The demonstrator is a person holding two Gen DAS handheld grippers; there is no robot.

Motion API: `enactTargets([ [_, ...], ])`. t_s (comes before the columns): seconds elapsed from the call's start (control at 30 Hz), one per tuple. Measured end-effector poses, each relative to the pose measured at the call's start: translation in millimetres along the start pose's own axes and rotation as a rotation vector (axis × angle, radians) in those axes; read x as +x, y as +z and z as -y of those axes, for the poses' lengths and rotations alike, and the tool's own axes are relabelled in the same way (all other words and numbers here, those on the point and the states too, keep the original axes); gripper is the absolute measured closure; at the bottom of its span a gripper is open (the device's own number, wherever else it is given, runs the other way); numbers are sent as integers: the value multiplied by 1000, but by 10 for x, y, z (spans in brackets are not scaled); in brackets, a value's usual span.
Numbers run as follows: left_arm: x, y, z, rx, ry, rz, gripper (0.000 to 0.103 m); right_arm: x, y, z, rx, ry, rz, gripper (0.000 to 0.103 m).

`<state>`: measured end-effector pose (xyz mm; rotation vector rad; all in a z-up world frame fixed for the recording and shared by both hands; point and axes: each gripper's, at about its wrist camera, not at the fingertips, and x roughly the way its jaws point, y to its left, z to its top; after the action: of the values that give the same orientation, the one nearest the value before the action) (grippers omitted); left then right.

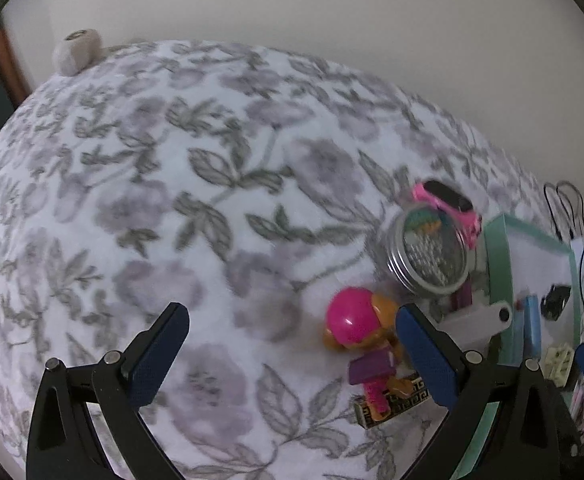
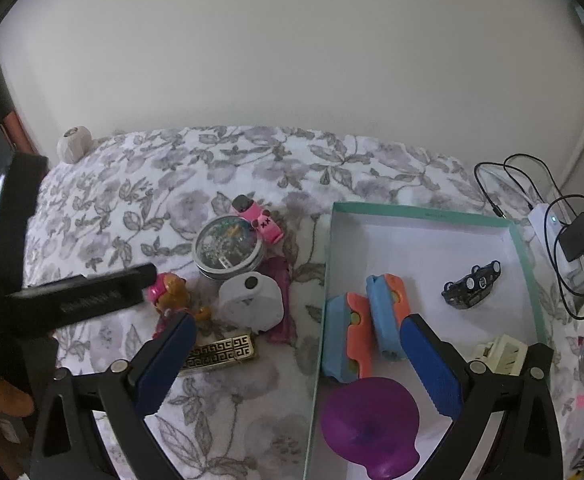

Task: Organize rigid objects
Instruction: 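Move the left tool to the pink figure while the right tool approaches the gold bar, then grasp the pink figure with the left tool while the right tool grasps the gold bar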

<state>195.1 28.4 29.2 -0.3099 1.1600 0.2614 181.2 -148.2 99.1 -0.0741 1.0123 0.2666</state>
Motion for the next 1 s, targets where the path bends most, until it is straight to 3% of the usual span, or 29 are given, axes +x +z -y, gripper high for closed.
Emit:
enactTargets([
  [0.23,183,-108,177,79,57,-37,0,22,-15,26,1,2,-9,0],
  [0.53,235,-146,202,68,71,-12,0,60,-25,19,1,7,-20,0],
  [0.7,321,-181,241,47,4,-66,0,73,-33,13,-2,6,-23,0],
  [1.0,281,-190,169,66,63,-66,0,70,-29,1,-3,11,-25,0],
])
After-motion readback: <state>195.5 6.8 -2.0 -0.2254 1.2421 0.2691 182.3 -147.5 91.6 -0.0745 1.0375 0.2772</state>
